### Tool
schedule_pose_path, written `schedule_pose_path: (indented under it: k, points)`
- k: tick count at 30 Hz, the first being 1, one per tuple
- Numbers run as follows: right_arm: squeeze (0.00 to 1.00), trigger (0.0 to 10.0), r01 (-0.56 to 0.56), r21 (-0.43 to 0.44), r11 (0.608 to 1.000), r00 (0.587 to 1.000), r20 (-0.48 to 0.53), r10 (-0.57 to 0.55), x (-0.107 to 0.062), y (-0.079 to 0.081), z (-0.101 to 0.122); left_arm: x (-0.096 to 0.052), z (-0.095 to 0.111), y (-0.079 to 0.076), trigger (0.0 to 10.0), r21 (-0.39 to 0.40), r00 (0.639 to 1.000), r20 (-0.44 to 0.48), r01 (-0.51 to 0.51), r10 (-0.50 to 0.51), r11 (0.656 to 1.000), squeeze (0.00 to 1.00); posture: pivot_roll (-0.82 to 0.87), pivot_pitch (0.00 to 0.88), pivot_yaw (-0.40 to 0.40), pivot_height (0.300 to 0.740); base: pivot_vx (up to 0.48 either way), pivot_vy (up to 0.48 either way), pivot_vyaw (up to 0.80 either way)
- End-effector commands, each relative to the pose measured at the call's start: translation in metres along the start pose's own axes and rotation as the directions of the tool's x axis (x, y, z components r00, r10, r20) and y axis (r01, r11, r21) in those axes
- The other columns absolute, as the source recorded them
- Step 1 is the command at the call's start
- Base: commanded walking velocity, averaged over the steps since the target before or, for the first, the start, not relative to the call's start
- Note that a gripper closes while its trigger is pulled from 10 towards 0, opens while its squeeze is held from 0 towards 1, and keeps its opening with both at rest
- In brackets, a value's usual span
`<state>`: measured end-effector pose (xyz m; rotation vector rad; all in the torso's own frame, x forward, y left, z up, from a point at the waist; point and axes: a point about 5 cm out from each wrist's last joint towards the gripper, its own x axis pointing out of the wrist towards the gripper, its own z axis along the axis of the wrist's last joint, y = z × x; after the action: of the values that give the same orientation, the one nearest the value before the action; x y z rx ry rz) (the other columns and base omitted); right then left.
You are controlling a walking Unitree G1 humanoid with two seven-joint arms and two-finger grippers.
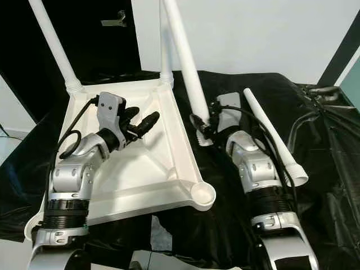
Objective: Building children table
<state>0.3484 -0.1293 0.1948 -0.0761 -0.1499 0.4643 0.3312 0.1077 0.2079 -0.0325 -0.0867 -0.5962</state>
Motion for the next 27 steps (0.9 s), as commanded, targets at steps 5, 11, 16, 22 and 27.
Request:
schedule_pose_path:
  k: [5, 11, 16, 22, 27]
  points:
    - [0.0, 10.0, -0.002, 0.004, 1.0, 0.997, 0.08, 0.002, 0.0, 0.009, 0.001, -0.001, -0.007, 0.002, 10.0, -0.048, 0.995, 0.062, -0.07, 0.073, 0.996, 0.0, 0.05, 0.0, 0.008, 0.74, 0.0, 0.0, 0.0]
    - [0.0, 10.0, -0.046, -0.012, 0.999, 0.985, 0.166, 0.047, -0.01, 0.02, -0.009, -0.002, -0.002, 0.007, 10.0, -0.152, 0.988, 0.147, -0.025, 0.048, 0.988, 0.0, 0.04, 0.0, 0.075, 0.74, 0.0, 0.0, 0.0]
    - [0.0, 10.0, -0.051, -0.007, 0.999, 0.98, 0.195, 0.051, -0.011, 0.024, -0.012, -0.002, 0.001, 0.01, 10.0, -0.162, 0.987, 0.155, -0.006, 0.032, 0.987, 0.0, 0.05, 0.0, 0.084, 0.74, 0.0, 0.0, 0.0]
    - [0.0, 10.0, -0.019, 0.004, 1.0, 0.977, 0.214, 0.018, -0.01, 0.024, -0.014, -0.001, -0.006, 0.01, 10.0, -0.133, 0.991, 0.136, 0.011, 0.008, 0.991, 0.0, 0.05, 0.0, 0.073, 0.74, 0.0, 0.0, 0.0]
    - [0.0, 10.0, -0.021, -0.006, 1.0, 0.973, 0.228, 0.022, -0.009, 0.026, -0.013, -0.001, -0.008, 0.009, 10.0, -0.136, 0.99, 0.14, 0.019, 0.0, 0.99, 0.0, 0.07, 0.0, 0.048, 0.74, 0.0, 0.0, 0.0]
